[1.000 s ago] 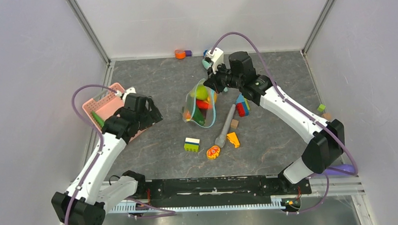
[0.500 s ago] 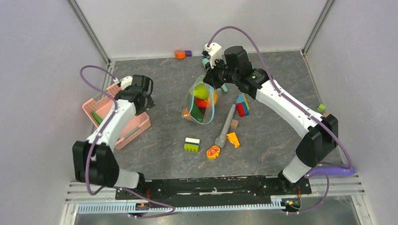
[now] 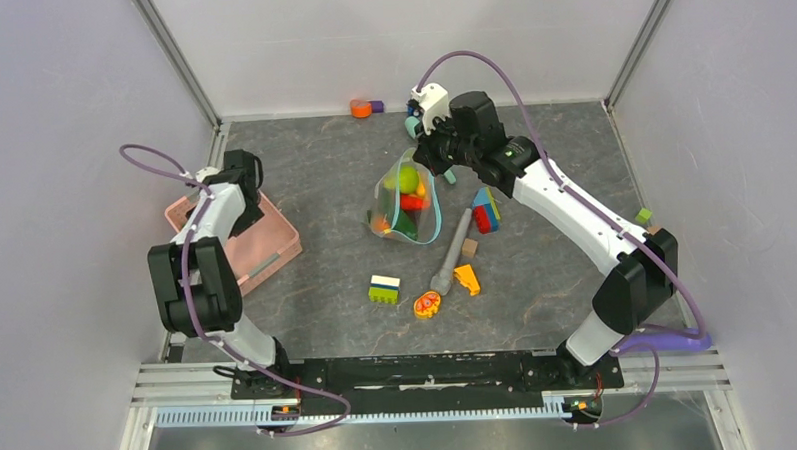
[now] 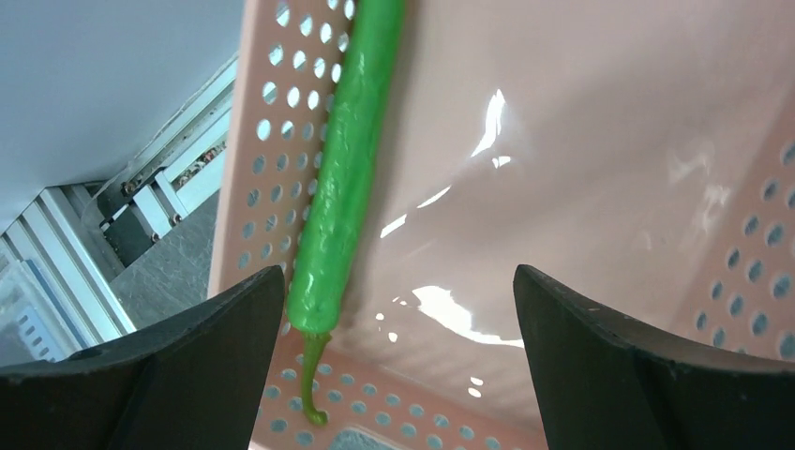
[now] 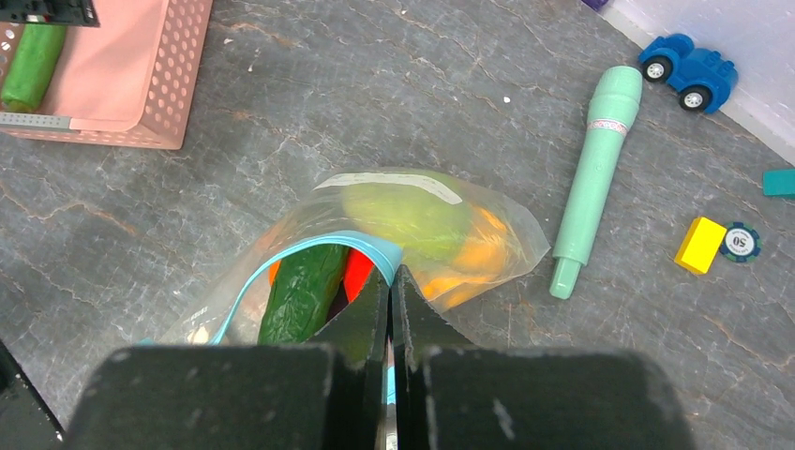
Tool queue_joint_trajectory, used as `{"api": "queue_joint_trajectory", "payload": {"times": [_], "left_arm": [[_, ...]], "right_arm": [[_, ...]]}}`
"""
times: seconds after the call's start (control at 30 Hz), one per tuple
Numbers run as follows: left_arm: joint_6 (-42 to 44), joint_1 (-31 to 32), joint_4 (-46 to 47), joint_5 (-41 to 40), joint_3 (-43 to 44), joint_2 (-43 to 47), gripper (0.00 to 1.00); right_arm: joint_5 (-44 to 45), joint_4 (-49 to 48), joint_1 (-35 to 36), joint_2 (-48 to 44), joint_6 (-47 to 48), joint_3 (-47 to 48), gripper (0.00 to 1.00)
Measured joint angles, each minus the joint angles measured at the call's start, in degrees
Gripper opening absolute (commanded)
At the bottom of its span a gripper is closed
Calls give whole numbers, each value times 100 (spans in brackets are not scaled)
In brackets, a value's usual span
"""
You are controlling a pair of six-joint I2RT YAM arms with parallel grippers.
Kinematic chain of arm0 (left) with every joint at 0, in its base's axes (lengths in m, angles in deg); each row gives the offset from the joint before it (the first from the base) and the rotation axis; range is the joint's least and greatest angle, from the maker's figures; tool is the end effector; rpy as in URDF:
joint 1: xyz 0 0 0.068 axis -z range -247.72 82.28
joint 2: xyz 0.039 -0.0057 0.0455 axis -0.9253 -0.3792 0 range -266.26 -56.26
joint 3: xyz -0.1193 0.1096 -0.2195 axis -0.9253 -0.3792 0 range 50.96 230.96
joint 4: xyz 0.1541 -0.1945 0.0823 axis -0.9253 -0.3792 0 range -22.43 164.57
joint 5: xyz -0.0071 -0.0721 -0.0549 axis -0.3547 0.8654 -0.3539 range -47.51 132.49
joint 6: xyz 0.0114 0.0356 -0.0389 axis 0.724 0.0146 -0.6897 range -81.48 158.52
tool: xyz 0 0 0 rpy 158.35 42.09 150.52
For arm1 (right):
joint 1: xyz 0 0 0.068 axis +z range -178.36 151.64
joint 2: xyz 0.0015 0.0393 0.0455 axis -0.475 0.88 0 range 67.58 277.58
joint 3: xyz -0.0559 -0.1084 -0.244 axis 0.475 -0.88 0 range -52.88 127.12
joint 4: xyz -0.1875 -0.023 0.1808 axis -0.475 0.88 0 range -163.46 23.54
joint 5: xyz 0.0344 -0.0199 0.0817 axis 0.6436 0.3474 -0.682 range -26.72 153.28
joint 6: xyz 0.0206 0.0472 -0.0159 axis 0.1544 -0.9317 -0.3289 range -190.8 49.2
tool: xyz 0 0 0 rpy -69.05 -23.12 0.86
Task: Place the food in the zip-top bag and seal the zipper
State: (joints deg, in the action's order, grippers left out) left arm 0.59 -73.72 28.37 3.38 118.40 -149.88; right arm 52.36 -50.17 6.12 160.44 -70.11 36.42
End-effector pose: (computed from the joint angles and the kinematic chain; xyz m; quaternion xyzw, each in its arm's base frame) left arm 0.3097 0.0552 0.2258 -0.3959 0.8444 0.2783 0.2297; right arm 0.3083 0.2198 0.3726 -0.3037 0.7934 0.2290 0.4752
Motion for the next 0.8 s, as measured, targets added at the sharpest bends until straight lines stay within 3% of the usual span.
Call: {"api": "queue_joint_trajectory", "payload": {"times": [0.13,0.43,0.8], "left_arm": [[94,-273,323,24,-133,-9,90],[208,-699,1102,378,-656,-162,89],[201,-820,1657,691,-1172,-225,89]], "right_arm": [[57,0,0,24,-2,7,0],[221,15,0,76,0,37,0],[396,57,0,81,4,59,0]]}}
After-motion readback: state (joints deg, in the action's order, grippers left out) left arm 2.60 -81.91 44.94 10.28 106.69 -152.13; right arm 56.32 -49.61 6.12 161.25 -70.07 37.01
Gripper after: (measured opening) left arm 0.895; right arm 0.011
